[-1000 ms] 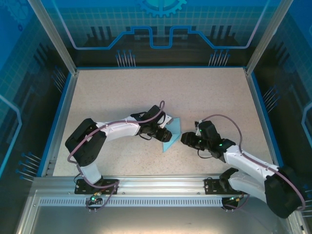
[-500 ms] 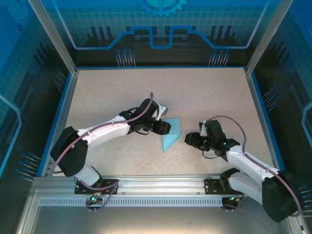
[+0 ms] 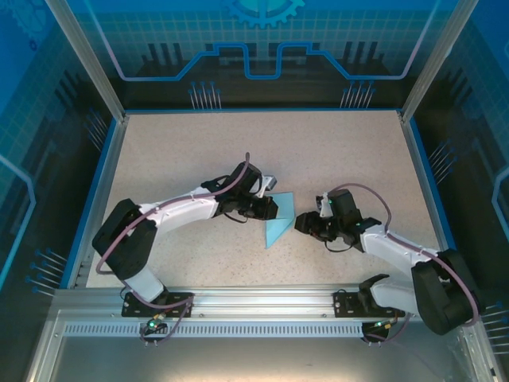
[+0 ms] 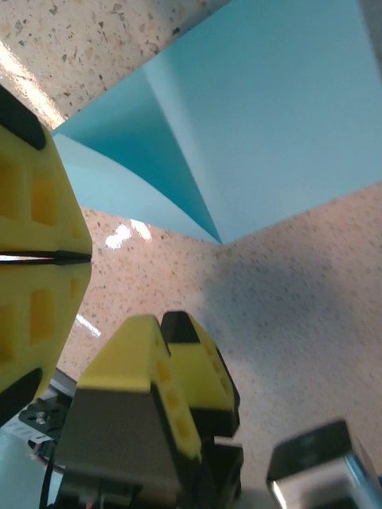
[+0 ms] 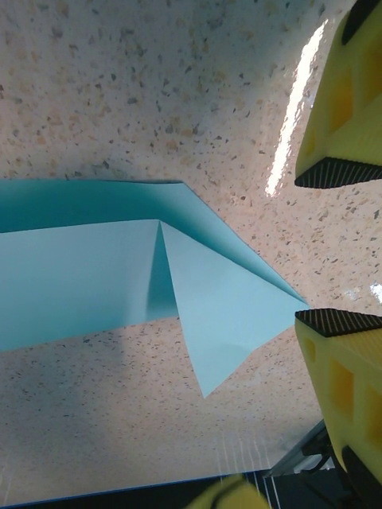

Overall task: Fold a paper plane with a square sheet of paper (pick it up from the middle)
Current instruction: Fourth fold the wing at the center of the table.

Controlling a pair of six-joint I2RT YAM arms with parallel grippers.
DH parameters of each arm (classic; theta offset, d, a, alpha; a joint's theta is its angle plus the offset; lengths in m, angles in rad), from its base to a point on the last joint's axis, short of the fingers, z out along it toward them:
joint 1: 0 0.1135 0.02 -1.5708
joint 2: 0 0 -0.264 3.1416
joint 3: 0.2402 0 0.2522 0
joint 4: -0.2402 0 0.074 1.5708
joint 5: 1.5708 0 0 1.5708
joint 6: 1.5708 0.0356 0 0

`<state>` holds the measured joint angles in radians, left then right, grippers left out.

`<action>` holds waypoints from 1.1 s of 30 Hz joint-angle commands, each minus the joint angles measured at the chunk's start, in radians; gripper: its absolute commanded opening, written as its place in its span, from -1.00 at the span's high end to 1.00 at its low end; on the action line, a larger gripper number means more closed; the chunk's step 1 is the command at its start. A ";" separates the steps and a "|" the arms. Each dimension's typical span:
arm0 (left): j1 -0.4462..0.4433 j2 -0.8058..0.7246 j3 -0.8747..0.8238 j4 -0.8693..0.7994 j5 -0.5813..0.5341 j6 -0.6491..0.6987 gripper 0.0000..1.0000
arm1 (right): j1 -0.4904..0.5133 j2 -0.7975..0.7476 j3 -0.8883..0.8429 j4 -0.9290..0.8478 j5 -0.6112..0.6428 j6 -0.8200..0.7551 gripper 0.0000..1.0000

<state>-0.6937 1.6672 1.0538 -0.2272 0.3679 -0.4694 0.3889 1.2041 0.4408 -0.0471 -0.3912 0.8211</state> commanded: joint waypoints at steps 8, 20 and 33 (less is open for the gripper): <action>0.000 0.158 0.012 0.008 -0.035 -0.015 0.87 | -0.015 0.157 0.096 0.083 -0.096 -0.017 0.03; -0.001 0.192 -0.004 0.023 -0.060 0.000 0.90 | -0.006 0.306 0.154 0.120 -0.115 -0.028 -0.02; 0.000 0.177 -0.029 0.044 -0.089 -0.021 0.89 | -0.003 0.317 0.154 0.096 0.006 0.041 -0.05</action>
<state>-0.6937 1.8435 1.0435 -0.1970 0.2996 -0.4736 0.3874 1.5143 0.5854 0.0586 -0.4301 0.8314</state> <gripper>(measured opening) 0.068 0.525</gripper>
